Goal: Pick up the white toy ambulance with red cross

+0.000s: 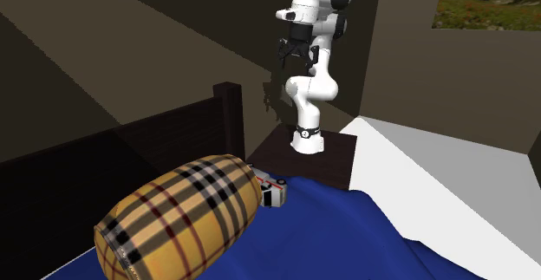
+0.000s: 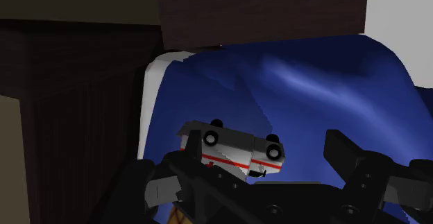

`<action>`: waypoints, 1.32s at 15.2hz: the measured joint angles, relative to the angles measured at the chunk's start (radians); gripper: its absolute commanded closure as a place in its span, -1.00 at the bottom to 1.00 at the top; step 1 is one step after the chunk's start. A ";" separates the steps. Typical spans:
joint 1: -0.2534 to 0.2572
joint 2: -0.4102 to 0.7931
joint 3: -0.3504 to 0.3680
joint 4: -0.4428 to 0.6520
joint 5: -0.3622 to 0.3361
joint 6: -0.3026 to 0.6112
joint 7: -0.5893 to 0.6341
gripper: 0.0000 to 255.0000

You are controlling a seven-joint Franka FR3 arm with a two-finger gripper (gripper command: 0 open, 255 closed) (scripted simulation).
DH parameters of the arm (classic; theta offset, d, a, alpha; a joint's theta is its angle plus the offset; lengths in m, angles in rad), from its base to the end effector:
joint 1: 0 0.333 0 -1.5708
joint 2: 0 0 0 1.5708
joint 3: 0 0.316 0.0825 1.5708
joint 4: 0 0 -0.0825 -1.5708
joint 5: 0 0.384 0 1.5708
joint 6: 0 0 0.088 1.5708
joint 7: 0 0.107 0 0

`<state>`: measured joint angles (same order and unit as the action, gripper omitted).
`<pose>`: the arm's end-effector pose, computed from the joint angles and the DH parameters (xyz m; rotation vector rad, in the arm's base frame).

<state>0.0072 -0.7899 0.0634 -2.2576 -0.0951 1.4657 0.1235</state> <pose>0.2946 0.0176 0.6289 2.9998 -0.1224 0.0142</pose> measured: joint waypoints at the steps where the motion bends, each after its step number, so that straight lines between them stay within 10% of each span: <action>1: 0.000 0.000 0.000 0.000 0.000 0.000 0.000 -1.00; 20: -0.107 0.257 0.110 -0.399 0.115 0.827 0.446 -1.00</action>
<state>-0.0994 -0.5330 0.1732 -2.6570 0.0203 2.2926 0.5698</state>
